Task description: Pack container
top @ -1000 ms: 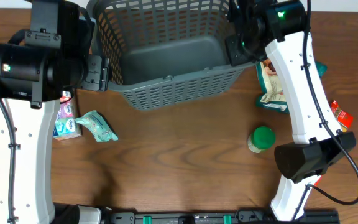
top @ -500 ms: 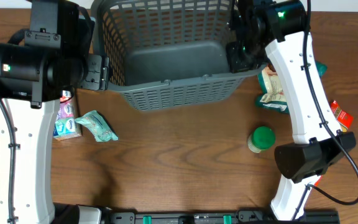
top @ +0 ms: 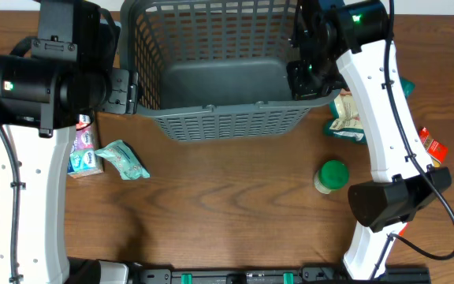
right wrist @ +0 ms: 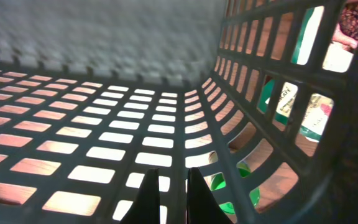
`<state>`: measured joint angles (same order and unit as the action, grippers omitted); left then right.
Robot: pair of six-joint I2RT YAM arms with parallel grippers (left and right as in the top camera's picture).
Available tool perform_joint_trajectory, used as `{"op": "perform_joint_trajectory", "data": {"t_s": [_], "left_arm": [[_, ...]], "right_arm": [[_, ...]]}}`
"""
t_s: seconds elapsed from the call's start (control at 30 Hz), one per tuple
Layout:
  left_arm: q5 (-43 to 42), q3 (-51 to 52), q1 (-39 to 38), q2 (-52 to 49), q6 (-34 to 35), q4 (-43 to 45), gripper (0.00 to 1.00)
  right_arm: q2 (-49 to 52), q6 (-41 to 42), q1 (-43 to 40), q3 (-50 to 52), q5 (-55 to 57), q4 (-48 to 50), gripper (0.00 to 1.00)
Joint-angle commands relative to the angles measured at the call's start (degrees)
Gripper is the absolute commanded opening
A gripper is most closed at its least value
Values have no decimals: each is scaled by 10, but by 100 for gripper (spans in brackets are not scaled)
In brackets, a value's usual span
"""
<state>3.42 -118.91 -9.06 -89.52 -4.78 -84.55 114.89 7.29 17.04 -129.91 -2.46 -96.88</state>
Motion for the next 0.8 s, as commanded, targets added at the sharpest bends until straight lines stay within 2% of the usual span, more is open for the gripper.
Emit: {"op": "perform_joint_trajectory", "data": {"t_s": [0.0, 0.17, 0.2, 0.3, 0.4, 0.43, 0.47, 0.53, 0.63, 0.77], "left_arm": [[8, -2, 1, 6, -2, 3, 73], [8, -2, 1, 6, -2, 9, 73], [9, -2, 2, 6, -2, 10, 73], [30, -2, 2, 6, -1, 15, 73], [59, -2, 11, 6, 33, 28, 74], [63, -2, 19, 6, 43, 33, 84], [63, -2, 30, 6, 50, 39, 86], [63, -2, 60, 5, 66, 52, 90], [62, -2, 121, 0, 85, 64, 95], [32, -1, 209, -18, 85, 69, 95]], "right_arm": [[2, 10, -5, 0, -16, -2, 1], [2, 2, -5, 0, -14, 38, 2], [2, -10, -5, 0, -11, 62, 5], [2, -37, -5, -1, 16, 151, 23], [2, -50, -5, -1, 45, 252, 33], [2, -56, -5, -1, 48, 283, 34], [2, -66, -5, -2, 48, 314, 37], [2, -78, -6, -13, 48, 354, 47], [2, -78, -16, -52, 49, 363, 52], [2, -50, -52, -141, 83, 309, 64]]}}
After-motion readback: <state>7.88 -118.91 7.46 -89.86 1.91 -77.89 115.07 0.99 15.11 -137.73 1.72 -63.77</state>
